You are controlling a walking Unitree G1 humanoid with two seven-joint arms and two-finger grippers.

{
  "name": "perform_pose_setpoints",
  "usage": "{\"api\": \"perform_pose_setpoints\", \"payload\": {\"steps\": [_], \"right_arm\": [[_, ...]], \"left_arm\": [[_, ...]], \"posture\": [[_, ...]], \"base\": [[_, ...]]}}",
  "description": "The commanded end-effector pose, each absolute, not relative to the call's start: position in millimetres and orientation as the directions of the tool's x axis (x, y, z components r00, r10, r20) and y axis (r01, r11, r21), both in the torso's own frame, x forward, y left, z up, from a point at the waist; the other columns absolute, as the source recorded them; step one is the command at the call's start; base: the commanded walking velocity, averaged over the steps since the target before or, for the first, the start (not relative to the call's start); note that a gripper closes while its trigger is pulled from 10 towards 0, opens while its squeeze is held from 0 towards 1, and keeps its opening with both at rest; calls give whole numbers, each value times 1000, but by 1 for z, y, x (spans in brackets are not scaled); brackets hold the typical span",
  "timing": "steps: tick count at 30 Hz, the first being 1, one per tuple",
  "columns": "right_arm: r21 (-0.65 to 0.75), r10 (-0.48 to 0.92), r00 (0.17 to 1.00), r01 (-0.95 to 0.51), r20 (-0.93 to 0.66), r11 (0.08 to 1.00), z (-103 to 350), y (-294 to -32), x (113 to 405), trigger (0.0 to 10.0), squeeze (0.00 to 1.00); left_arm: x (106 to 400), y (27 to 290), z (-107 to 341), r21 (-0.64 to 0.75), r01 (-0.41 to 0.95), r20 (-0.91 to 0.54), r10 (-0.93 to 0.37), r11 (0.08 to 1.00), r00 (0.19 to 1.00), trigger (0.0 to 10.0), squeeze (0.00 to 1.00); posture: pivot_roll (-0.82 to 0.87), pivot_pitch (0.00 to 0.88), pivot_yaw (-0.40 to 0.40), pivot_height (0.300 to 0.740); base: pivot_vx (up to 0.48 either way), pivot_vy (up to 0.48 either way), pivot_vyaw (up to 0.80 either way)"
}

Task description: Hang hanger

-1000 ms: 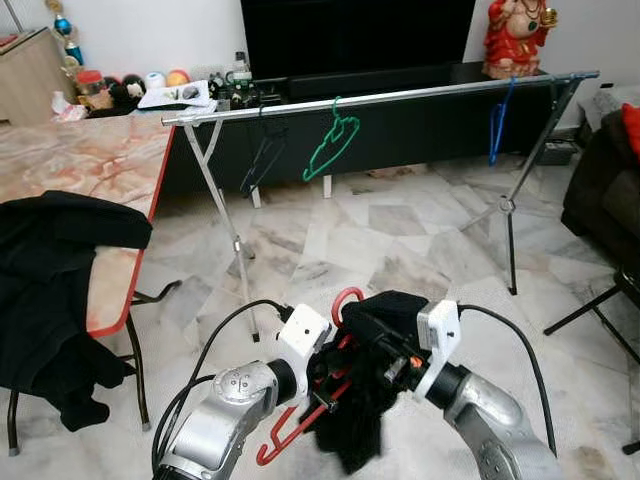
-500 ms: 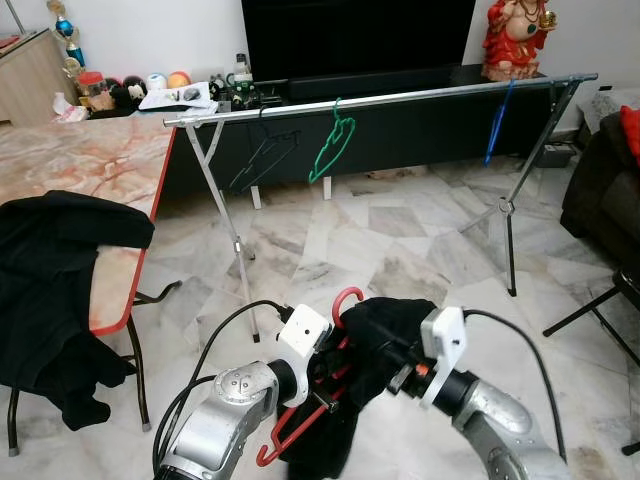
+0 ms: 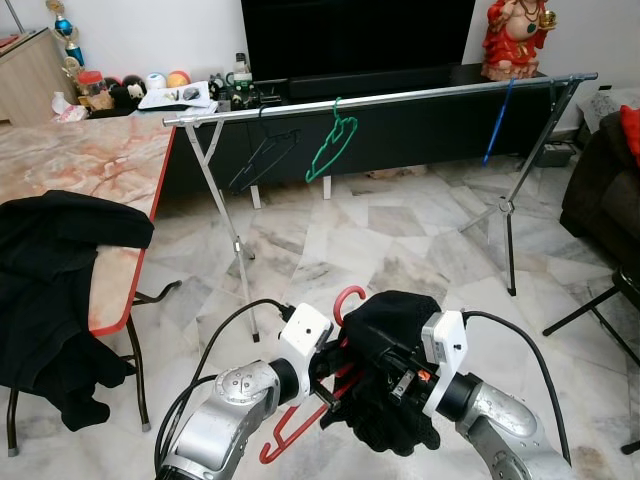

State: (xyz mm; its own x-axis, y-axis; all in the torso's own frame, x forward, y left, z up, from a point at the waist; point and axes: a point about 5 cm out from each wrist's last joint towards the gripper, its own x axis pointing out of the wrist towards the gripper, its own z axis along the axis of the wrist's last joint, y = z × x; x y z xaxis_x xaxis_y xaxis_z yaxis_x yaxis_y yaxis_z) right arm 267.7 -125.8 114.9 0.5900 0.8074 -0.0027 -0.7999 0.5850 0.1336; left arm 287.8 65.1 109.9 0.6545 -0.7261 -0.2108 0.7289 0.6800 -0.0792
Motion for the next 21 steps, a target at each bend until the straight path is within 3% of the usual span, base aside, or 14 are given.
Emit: {"api": "perform_pose_setpoints", "payload": {"steps": [1,8,21], "right_arm": [[105,821,570,-817,-4,568,116,-123,264,10000,0],[78,712,699,-708,-67,702,108,-138,280,10000,0],[85,743,668,-739,-46,669,111,-132,277,10000,0]], "left_arm": [[291,68,116,-75,720,-171,-720,690,673,10000,0],[290,68,117,-68,731,-165,-730,679,663,10000,0],[289,68,117,-65,733,-163,-732,677,661,10000,0]], "posture": [[64,75,46,740],[66,77,46,740],[66,76,45,740]], "base": [[0,0,0],[0,0,0],[0,0,0]]}}
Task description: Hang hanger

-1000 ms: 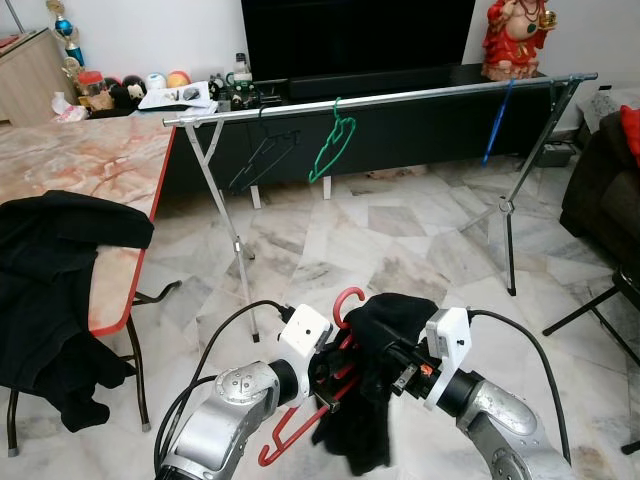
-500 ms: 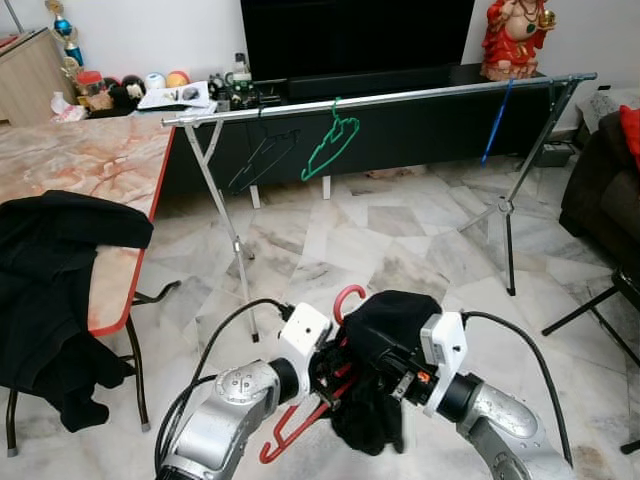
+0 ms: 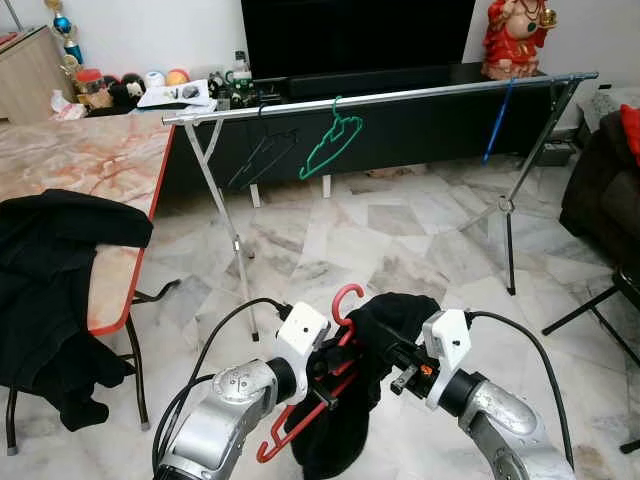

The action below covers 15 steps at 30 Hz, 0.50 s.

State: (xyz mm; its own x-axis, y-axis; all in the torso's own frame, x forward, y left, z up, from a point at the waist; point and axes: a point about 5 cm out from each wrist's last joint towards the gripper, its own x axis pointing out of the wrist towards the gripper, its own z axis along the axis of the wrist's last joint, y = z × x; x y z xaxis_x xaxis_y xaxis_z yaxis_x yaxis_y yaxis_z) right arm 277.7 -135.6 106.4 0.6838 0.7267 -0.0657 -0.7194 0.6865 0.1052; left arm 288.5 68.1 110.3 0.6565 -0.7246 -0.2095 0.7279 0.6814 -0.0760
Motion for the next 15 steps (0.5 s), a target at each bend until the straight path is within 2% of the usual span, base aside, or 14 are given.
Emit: {"api": "perform_pose_setpoints", "payload": {"steps": [1,5,9,10,11,12,15], "right_arm": [[85,743,667,-739,-46,669,111,-132,277,10000,4],[84,743,667,-739,-50,669,111,-134,277,10000,59],[82,739,672,-734,-56,674,110,-135,278,10000,243],[82,738,672,-734,-56,674,110,-135,278,10000,243],[82,738,672,-734,-56,675,110,-135,278,10000,369],[82,738,673,-733,-56,675,110,-135,278,10000,439],[81,738,672,-734,-58,675,110,-135,278,10000,443]], "left_arm": [[289,69,117,-64,733,-163,-732,677,661,10000,0],[290,69,118,-62,734,-161,-733,676,661,10000,0],[290,69,118,-59,734,-159,-732,677,662,10000,0],[290,69,118,-59,734,-159,-732,677,663,10000,0],[290,70,118,-59,733,-158,-732,677,663,10000,0],[290,70,118,-60,733,-157,-732,677,663,10000,0],[291,70,119,-63,732,-153,-732,678,664,10000,0]], "posture": [[66,76,45,740],[66,76,45,740],[66,76,45,740],[66,76,45,740],[66,76,45,740],[66,76,45,740],[66,76,45,740]], "base": [[0,0,0],[0,0,0],[0,0,0],[0,0,0],[0,0,0],[0,0,0],[0,0,0]]}}
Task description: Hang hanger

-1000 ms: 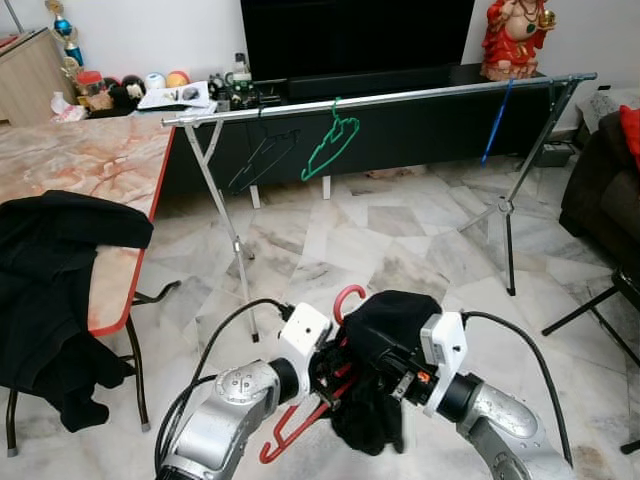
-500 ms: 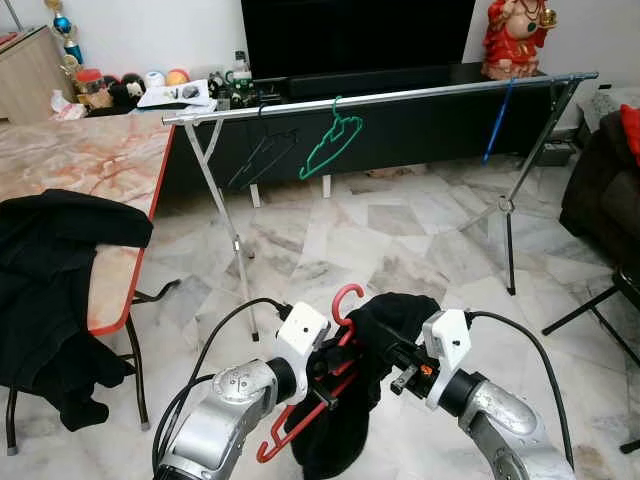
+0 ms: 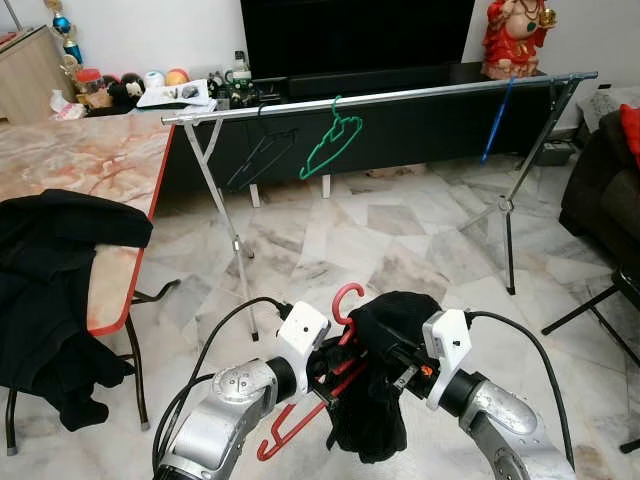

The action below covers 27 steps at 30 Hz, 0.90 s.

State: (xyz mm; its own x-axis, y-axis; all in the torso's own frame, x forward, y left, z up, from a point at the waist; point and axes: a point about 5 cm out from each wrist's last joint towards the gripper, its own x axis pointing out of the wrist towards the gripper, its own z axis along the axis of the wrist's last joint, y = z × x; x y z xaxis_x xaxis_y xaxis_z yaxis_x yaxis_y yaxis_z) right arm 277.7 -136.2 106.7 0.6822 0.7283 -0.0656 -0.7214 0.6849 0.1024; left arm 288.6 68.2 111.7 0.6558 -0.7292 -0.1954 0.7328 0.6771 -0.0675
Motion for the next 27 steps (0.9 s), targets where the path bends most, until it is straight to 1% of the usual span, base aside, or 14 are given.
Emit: {"api": "perform_pose_setpoints", "payload": {"steps": [1,7,8,9,11,12,13,14,15,16,17,18,27], "right_arm": [[81,739,671,-735,-58,674,110,-134,278,10000,439],[73,740,669,-736,-71,673,108,-135,278,10000,447],[73,738,671,-735,-73,675,108,-135,278,10000,463],[72,738,671,-734,-74,675,108,-135,278,10000,522],[74,738,671,-734,-74,675,107,-135,277,10000,541],[74,737,671,-734,-76,676,107,-135,277,10000,573],[74,736,672,-733,-79,676,106,-134,277,10000,678],[75,736,672,-732,-80,677,106,-134,278,10000,678],[74,736,672,-732,-81,677,106,-134,278,10000,737],[73,736,672,-732,-81,677,106,-134,278,10000,824],[73,735,673,-732,-82,677,106,-134,278,10000,988],[73,735,673,-731,-81,678,106,-134,278,10000,1000],[68,739,668,-736,-87,673,106,-134,277,10000,1000]], "left_arm": [[291,70,119,-64,732,-150,-731,679,665,10000,0],[292,68,121,-72,729,-127,-731,681,670,10000,0],[292,68,122,-76,727,-116,-730,682,673,10000,0],[293,68,124,-85,724,-103,-728,685,677,10000,0],[293,68,126,-95,719,-84,-726,688,683,10000,0],[293,68,127,-96,718,-79,-724,690,685,10000,0],[294,69,128,-97,716,-75,-723,691,687,10000,0],[294,68,128,-98,716,-74,-722,691,688,10000,0],[294,68,128,-98,716,-72,-722,691,688,10000,0],[294,68,128,-98,716,-71,-722,692,688,10000,0],[294,68,128,-98,716,-70,-722,692,688,10000,0],[294,68,128,-100,715,-68,-722,692,689,10000,0],[294,67,128,-109,710,-59,-718,695,694,10000,0]], "posture": [[66,76,45,740],[61,66,44,740],[61,66,44,740],[61,66,44,740],[62,66,44,740],[62,66,44,740],[62,66,44,740],[62,66,44,740],[62,66,44,740],[62,66,44,740],[61,64,42,740],[61,64,42,740],[58,67,41,740]], "base": [[0,0,0],[0,0,0],[0,0,0],[0,0,0],[0,0,0],[0,0,0],[0,0,0],[0,0,0],[0,0,0],[0,0,0],[0,0,0],[0,0,0],[0,0,0]]}}
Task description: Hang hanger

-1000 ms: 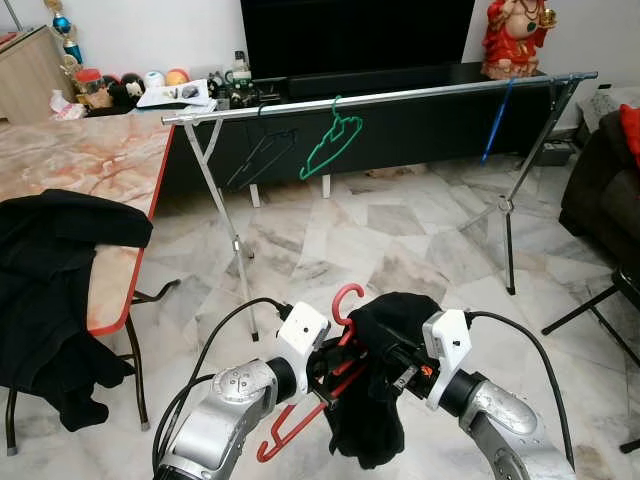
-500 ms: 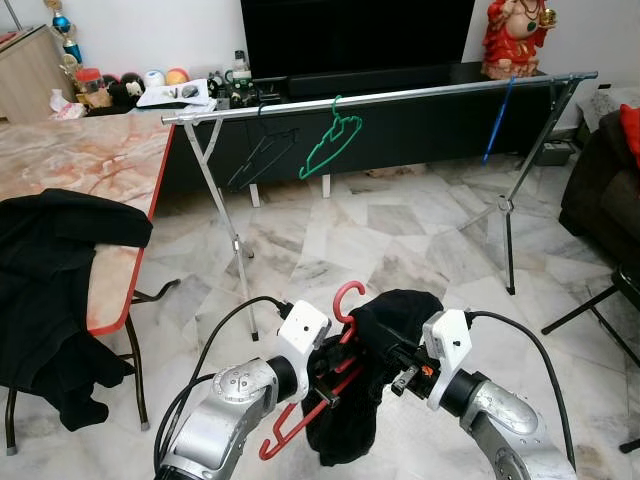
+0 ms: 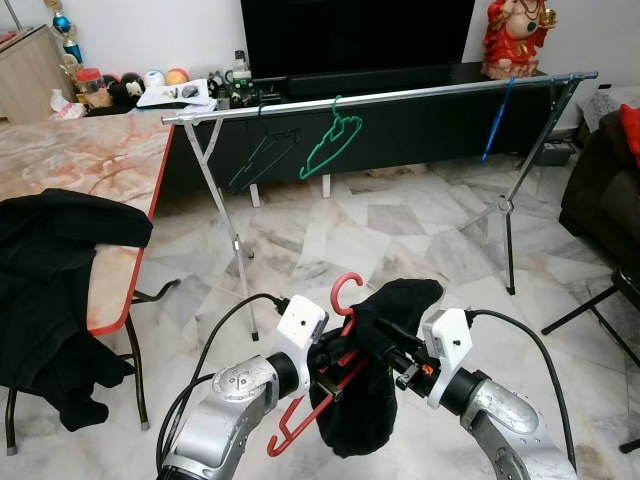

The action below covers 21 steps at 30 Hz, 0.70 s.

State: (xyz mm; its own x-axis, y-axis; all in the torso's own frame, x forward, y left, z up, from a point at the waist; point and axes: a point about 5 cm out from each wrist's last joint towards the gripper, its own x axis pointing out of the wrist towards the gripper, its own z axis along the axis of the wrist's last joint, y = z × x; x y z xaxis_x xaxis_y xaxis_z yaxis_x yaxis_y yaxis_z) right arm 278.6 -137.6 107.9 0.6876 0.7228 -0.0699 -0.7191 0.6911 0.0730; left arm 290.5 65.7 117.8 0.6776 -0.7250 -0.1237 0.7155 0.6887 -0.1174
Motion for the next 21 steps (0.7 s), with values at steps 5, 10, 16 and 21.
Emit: {"api": "perform_pose_setpoints", "payload": {"steps": [5,10,16,21], "right_arm": [[83,756,646,-752,-105,653,102,-131,271,10000,1000],[87,766,624,-764,-155,639,95,-131,265,10000,1000],[82,773,602,-776,-198,625,89,-133,259,10000,1000],[76,762,615,-766,-203,639,90,-135,260,10000,1000]], "left_arm": [[295,67,128,-109,704,-57,-711,702,701,10000,0],[295,68,128,-109,699,-57,-706,707,706,10000,0],[295,68,127,-110,697,-58,-705,708,707,10000,0],[295,68,127,-111,697,-57,-705,708,707,10000,0]], "posture": [[57,72,39,740],[56,77,37,740],[54,78,36,740],[54,78,36,740]], "base": [[0,0,0],[0,0,0],[0,0,0],[0,0,0]]}}
